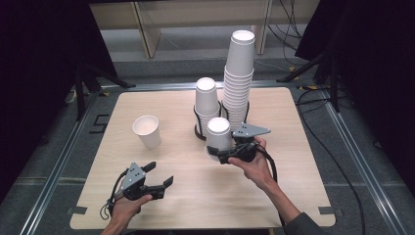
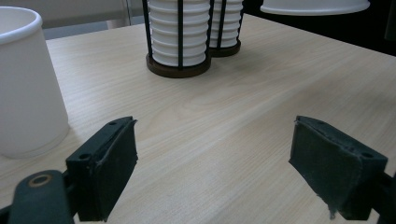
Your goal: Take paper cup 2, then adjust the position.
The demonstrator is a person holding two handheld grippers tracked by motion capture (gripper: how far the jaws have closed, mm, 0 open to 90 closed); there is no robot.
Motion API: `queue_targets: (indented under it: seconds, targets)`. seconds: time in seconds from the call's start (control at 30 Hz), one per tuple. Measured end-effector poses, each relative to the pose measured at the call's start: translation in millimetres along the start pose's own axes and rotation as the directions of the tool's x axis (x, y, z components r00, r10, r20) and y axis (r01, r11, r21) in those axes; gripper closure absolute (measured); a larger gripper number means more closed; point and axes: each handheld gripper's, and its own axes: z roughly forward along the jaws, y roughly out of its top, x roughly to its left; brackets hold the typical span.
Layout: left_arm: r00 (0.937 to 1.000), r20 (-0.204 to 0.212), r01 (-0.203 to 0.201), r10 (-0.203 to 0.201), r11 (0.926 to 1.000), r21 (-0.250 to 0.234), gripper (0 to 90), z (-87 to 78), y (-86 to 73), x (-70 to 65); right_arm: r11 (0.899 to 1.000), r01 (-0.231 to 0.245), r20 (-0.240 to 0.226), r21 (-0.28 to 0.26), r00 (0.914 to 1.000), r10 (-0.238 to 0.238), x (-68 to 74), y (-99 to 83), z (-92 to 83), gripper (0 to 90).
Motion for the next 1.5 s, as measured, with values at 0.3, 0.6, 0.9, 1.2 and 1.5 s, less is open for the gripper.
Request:
queue_targets:
  seconds: [0.3,0.6,0.9,1.2,1.5]
  targets:
    - [1.0,0.001,0.006,-0.006,0.9999,-0.009,14.3,0.3,0.3,-0.3,1.0,-0.007,-0.034,-0.006,0.9994,0.007,10.4,-1.5,4.0,17.6]
    - [0.9992,0.038,0.017,-0.015,0.9984,-0.053,14.3,2.7,2.8,-4.5,1.0,0.009,-0.09,-0.001,0.9959,-0.009,28.7,-2.6,13.8,17.6]
    - [0.9891,0.147,0.024,-0.007,0.9933,-0.113,14.3,23.2,7.2,-20.5,1.0,0.02,-0.132,0.009,0.9911,-0.019,43.1,-2.0,28.2,17.6]
    - [0.9767,0.214,0.045,-0.014,0.9888,-0.142,14.2,26.2,10.8,-26.2,0.999,0.032,-0.162,0.015,0.9864,-0.029,50.4,-5.0,36.7,17.7]
    - [0.9722,0.233,0.054,-0.019,0.988,-0.145,13.8,27.4,12.2,-27.2,0.999,0.043,-0.188,-0.006,0.9811,-0.044,56.9,-7.8,46.3,18.1]
